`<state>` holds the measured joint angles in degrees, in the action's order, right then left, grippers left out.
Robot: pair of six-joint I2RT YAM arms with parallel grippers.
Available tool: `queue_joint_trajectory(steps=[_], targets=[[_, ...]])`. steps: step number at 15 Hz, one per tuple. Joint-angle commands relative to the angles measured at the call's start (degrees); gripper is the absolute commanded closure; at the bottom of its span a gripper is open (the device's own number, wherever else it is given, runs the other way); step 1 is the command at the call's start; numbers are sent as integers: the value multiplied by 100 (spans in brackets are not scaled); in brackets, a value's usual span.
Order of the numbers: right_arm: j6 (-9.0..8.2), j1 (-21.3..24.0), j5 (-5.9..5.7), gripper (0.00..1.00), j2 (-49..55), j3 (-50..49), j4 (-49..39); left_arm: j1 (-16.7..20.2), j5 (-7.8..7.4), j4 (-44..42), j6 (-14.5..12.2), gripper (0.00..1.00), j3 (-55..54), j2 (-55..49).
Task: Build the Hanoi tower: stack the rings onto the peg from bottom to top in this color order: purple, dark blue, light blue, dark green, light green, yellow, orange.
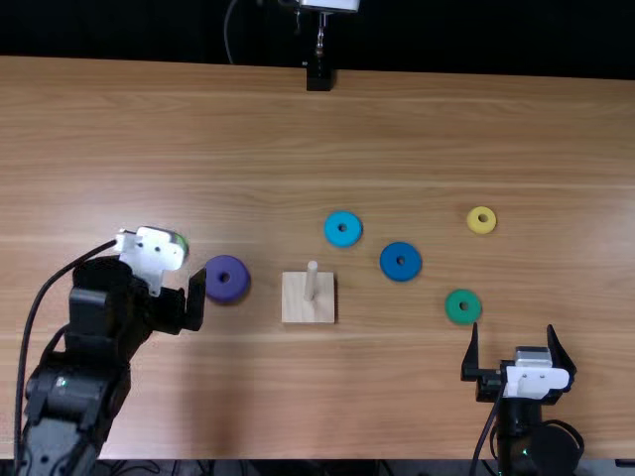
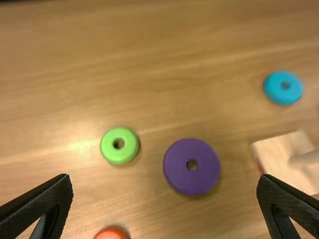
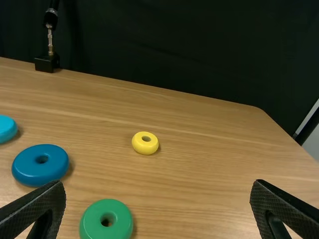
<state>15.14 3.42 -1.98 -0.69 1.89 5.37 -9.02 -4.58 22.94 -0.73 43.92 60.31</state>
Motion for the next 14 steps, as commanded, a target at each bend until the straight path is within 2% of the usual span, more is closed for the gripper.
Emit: queue_joint_trajectory(steps=[1,3,5,6,8,10,14], targets=[[16,62,-66,0,69,-92,50,-74,47,16,-243,0,213,349],[16,62,-66,0,69,-92,50,-153,-6,26,-243,0,424,1017],[16,62,-66,0,69,-92,50,-215,47,16,-243,0,723,1562],[16,62,-66,0,69,-92,50,-390,36,26,-243,0,864,1817],[16,62,-66,0,69,-101,50,-513,4,90,-243,0,1101,2336],[16,62,-66,0,69,-92,50,-707,47,364,-243,0,1365,2740],[16,62,-66,0,69,-92,50,-795,47,712,-254,0,1787,3364]])
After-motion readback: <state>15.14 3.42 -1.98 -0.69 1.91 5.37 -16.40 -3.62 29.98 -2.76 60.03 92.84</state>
